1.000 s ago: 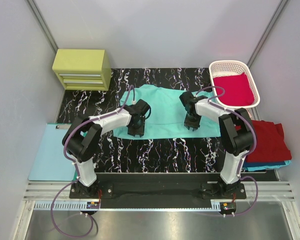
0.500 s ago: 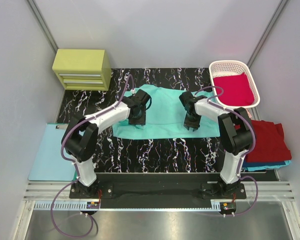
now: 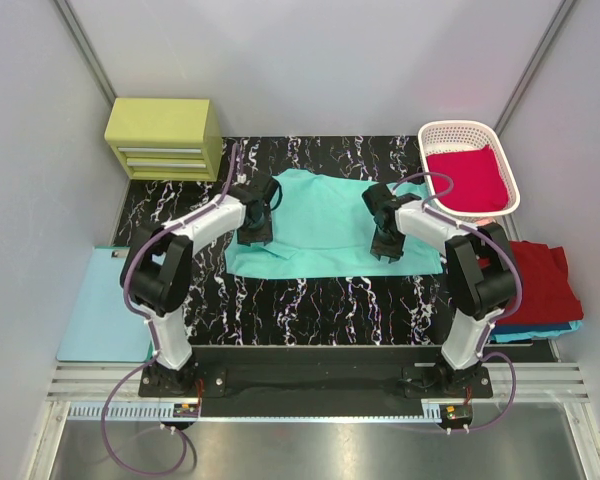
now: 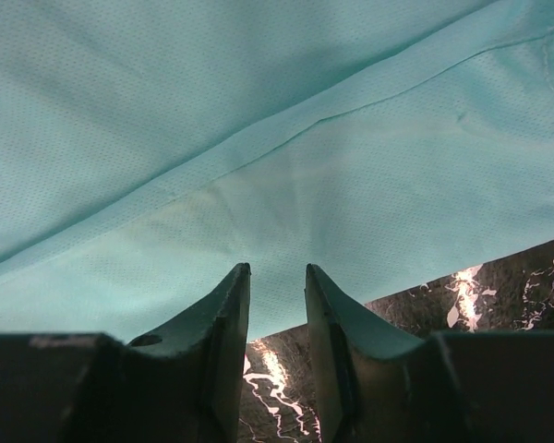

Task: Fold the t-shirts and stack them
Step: Fold the flattened tshirt in 1/3 of the way

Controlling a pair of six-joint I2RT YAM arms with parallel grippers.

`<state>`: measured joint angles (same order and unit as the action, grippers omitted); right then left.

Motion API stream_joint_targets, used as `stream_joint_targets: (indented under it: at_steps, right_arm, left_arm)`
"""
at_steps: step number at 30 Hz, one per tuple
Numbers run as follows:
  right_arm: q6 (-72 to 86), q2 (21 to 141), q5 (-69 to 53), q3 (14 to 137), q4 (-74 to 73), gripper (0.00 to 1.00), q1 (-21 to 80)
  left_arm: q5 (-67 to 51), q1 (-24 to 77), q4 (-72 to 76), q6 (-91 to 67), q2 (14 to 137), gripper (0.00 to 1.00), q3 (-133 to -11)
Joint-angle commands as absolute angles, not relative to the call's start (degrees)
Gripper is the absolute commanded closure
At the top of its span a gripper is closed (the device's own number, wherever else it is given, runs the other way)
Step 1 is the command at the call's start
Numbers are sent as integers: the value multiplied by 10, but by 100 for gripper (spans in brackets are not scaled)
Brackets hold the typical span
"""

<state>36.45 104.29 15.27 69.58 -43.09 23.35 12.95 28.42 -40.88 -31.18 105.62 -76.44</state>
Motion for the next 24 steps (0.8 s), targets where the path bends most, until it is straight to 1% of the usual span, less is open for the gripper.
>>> stream_joint_targets:
  at_steps: [1,6,8,10,11,13,14,16,24]
  right_arm:
    - [359,1004,149,688,-425,62,233]
    - [360,990,155,679,-425,62,234]
    - [359,986,157,677,-424,62,234]
    - [359,987,157,676,-424,62,234]
    - [360,986,157,676,-424,62,233]
    - [360,987,156,674,-423,62,233]
    - [360,987,156,672,-422,62,233]
    - [360,988,156,671,-420,62,233]
    - [359,991,154,667,-417,63,234]
  left_arm:
    - [140,265,-397,-297,1081,53,-793]
    - [110,263,-385,-306,1100,55,-788]
    - [111,263,-381,-306,1106,60,-788]
    - [116,263,-382,-307,1107,66,-792]
    - [118,263,-381,-306,1105,74,-794]
    - [125,263,-382,-307,1100,83,-799]
    - [127,263,-382,-306,1095,92,-802]
    - [134,263,-382,-306,1090,99,-806]
    - [149,263,-387,-304,1079,100,-844]
